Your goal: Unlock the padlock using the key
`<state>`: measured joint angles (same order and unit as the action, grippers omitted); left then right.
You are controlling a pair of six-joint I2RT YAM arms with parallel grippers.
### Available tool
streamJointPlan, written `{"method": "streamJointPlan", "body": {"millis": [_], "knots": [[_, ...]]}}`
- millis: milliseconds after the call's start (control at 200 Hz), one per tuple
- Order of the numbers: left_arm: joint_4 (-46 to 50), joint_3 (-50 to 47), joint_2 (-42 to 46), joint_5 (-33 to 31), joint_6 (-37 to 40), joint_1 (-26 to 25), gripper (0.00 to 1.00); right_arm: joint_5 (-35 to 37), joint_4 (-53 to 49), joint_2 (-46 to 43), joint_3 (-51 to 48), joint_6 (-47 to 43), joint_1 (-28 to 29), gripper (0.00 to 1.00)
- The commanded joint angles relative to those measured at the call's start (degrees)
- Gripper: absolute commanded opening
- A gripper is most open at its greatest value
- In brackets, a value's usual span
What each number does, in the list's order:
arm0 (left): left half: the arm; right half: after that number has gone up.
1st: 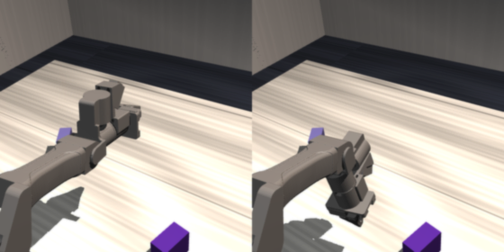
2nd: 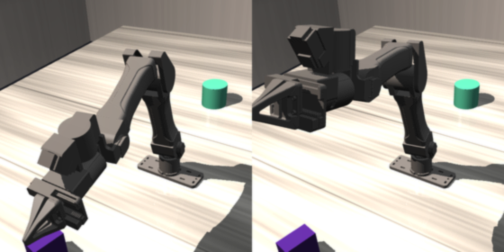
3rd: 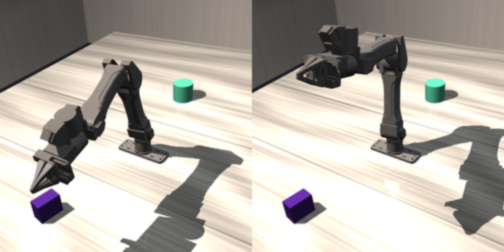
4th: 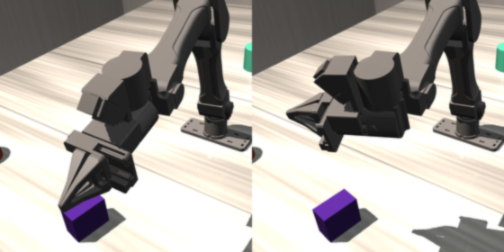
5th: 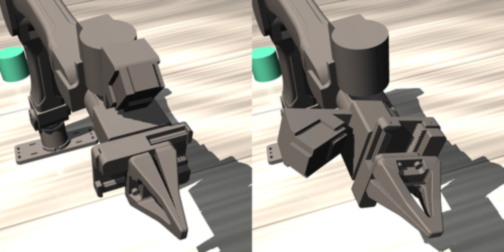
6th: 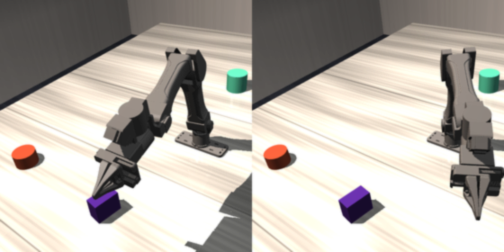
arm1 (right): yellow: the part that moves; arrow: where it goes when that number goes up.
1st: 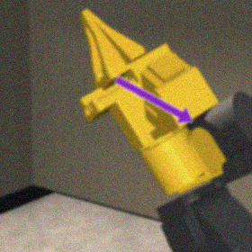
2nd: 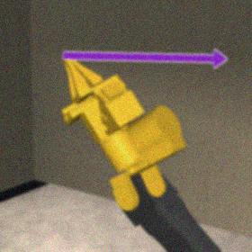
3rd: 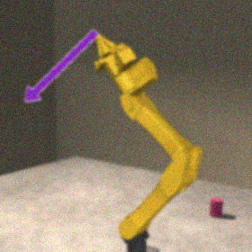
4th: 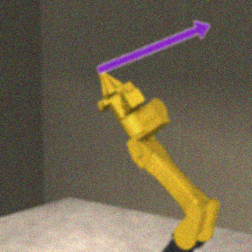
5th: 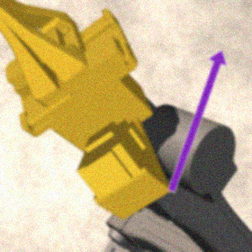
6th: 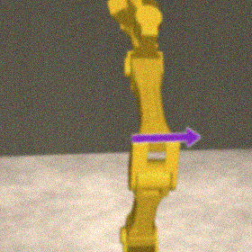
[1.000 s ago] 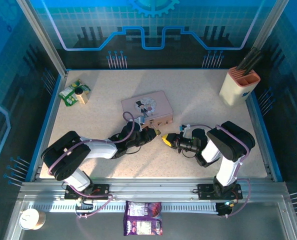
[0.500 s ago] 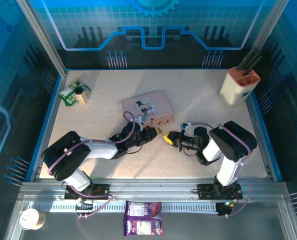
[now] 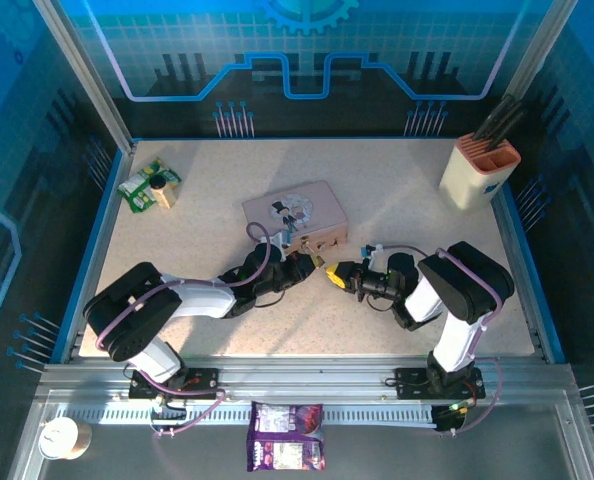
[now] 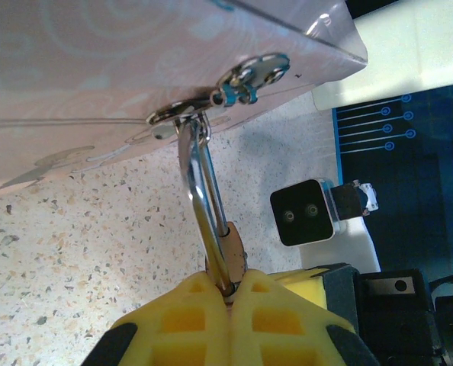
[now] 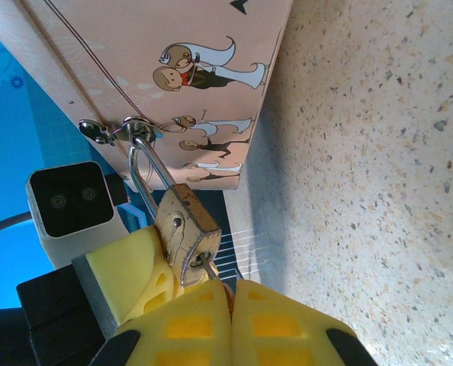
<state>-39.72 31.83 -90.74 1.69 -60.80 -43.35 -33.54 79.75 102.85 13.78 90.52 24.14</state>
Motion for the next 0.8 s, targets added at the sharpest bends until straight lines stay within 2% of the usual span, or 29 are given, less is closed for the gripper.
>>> {"method": "streamJointPlan", "body": {"millis": [0,795], "knots": [[-8.1,3.7,1.3,3.9,-0.7,-1.8,0.00,0.2,1.9,-0.8,2.3,0.5,-0.8,0.00],[-7.3,6.3,-1.1,5.7,-0.7,-3.5,0.00,1.7,1.9,-1.2,4.9,1.3,1.1,0.00]]}}
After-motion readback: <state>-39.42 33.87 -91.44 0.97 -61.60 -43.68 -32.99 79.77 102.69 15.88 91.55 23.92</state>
